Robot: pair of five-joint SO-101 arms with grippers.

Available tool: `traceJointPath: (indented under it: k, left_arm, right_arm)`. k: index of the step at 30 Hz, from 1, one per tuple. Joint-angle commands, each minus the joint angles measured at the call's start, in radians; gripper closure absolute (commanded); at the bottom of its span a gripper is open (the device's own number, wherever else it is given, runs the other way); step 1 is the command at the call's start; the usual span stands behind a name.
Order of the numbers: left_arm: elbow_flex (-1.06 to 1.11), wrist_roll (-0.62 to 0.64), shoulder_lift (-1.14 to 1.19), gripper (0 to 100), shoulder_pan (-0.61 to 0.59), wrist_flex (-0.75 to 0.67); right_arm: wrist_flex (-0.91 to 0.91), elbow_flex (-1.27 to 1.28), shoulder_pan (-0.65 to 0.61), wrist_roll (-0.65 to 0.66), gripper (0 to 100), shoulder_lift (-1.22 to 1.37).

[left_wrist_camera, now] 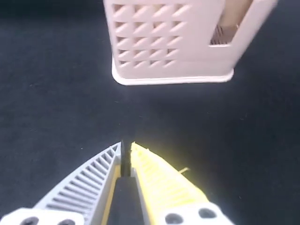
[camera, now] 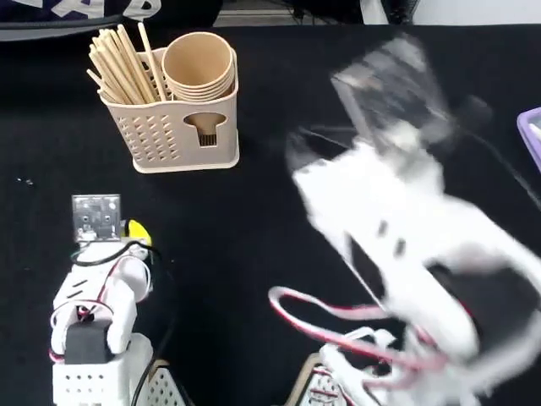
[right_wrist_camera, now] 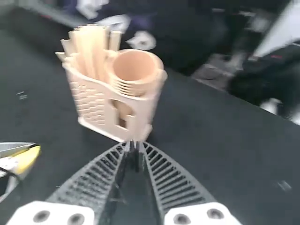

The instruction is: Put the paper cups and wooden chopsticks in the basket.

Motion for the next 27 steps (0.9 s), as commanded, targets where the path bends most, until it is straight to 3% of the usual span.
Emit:
traceJointPath:
  k: [1, 6, 12, 17, 27]
  left_arm:
    - [0.001, -0.009, -0.041, 94, 0.027, 0.064]
    - [0.042, -0.009, -0.038, 94, 0.025, 0.083]
    - [0.156, -0.009, -0.038, 94, 0.024, 0.084]
    - [0.236, -0.020, -0.038, 97, 0.024, 0.084]
    - [0.248, -0.078, -0.037, 97, -0.004, 0.135]
  right_arm:
    - [0.003, 0.306, 0.127, -0.011, 98.6, -0.285]
    - [-0.155, 0.765, 0.209, -0.011, 98.4, -0.625]
    - [-0.450, 1.382, 0.193, -0.011, 98.6, -0.957]
    - [-0.612, 1.653, 0.221, -0.012, 98.6, -1.155]
    - [-0.620, 2.003, 0.219, -0.044, 98.7, -1.296]
